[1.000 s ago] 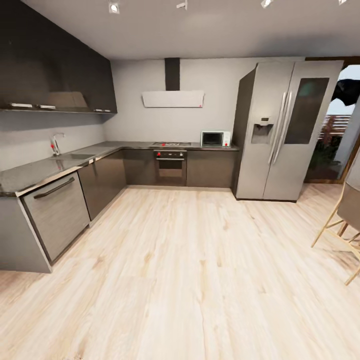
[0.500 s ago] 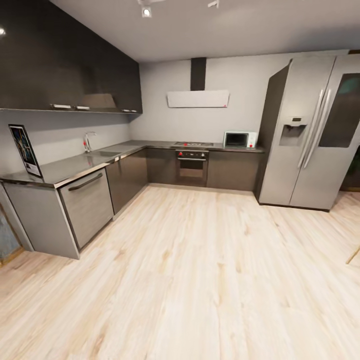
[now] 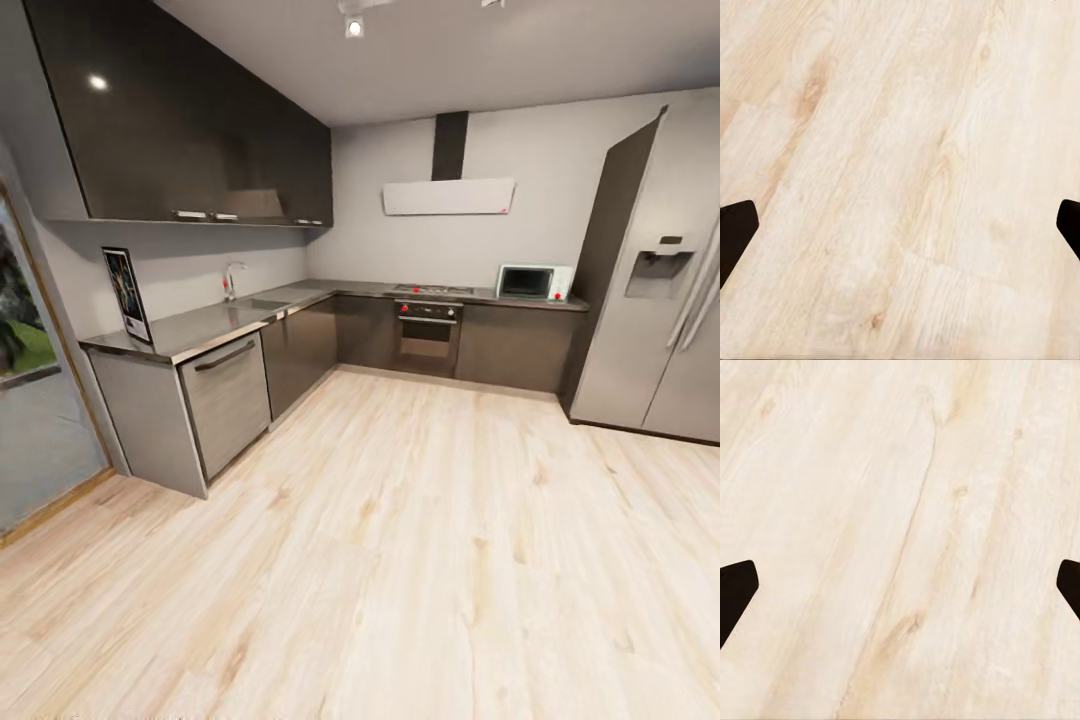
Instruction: Pick up the poster from the kitchen countertop and hang it on one of the wall nails in the kitchen.
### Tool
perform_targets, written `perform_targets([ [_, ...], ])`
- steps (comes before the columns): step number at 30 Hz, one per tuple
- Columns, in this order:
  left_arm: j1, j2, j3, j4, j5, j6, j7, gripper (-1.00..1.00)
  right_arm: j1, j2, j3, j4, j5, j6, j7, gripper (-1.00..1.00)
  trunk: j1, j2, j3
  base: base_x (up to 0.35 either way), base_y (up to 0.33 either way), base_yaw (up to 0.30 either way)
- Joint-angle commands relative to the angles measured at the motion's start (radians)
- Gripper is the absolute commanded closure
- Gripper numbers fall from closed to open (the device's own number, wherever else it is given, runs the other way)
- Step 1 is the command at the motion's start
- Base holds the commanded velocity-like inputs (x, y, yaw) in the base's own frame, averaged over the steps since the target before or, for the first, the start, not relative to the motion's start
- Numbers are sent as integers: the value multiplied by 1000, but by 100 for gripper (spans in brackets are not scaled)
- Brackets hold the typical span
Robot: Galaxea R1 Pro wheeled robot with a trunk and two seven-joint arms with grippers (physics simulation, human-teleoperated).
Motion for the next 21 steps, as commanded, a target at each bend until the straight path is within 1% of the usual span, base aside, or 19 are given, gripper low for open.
perform_targets([
  [1,0,0,1,-1,-1,-2,0,-100,0,0,1,1,0,-3,-1,-100,0,0,-1,0,0,291],
  [13,0,0,0,23,0,-2,0,-100,0,2,1,1,1,-4,-3,-100,0,0,-1,0,0,292],
  [15,0,0,0,24,0,-2,0,-100,0,2,2,1,1,-3,-20,-100,0,0,-1,0,0,294],
  [17,0,0,0,25,0,-2,0,-100,0,3,3,1,1,-3,-56,-100,0,0,-1,0,0,294],
  [21,0,0,0,25,0,-2,0,-100,0,4,4,1,2,-2,-88,-100,0,0,-1,24,-24,273],
])
